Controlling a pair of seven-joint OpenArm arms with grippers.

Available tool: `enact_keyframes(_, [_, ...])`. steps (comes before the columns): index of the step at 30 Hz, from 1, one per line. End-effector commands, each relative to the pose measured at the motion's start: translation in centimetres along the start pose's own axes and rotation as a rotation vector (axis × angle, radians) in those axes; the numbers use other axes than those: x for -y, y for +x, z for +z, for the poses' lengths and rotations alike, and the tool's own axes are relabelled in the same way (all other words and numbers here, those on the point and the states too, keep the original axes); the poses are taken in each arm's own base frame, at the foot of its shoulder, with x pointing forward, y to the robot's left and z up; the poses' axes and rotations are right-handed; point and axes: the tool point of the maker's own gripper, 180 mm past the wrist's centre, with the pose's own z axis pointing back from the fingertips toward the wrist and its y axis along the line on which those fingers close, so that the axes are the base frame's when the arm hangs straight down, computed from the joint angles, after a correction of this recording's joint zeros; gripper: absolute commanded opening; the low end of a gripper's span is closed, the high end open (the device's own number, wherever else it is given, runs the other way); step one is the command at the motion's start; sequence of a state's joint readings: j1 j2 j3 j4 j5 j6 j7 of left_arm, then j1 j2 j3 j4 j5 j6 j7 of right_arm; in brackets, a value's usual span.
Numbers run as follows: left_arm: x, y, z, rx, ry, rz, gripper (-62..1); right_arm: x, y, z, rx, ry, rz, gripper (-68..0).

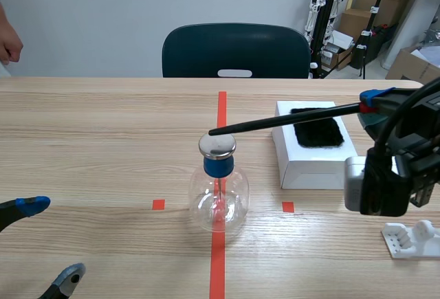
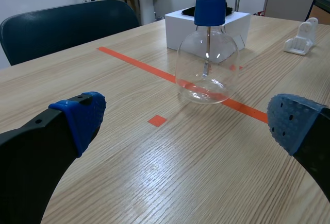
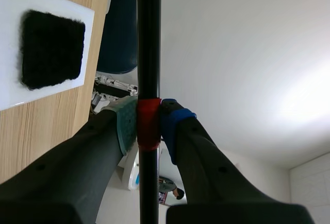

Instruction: Do the electroscope experiment. hold the rod still at the electroscope

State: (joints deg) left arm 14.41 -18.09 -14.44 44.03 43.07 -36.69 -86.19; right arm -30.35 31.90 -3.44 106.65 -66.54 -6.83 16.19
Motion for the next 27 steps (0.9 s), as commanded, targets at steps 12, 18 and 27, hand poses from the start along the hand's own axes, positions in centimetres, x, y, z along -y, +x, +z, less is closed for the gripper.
enact_keyframes(12, [-0.4,1.4,-0.1,0.064,0.007,-0.014,1.4,1.8,-1.1,0.5,-0.033,-0.059,-0.023,-67.3])
enact_keyframes(18, [-0.4,1.4,-0.1,0.064,0.007,-0.014,1.4,3.8,-0.7,2.0,-0.040,-0.113,-0.106,-67.3])
enact_keyframes(27, [-0.4,1.4,-0.1,0.064,0.007,-0.014,1.4,4.4,1.5,5.6,-0.046,-0.133,-0.208,-67.3])
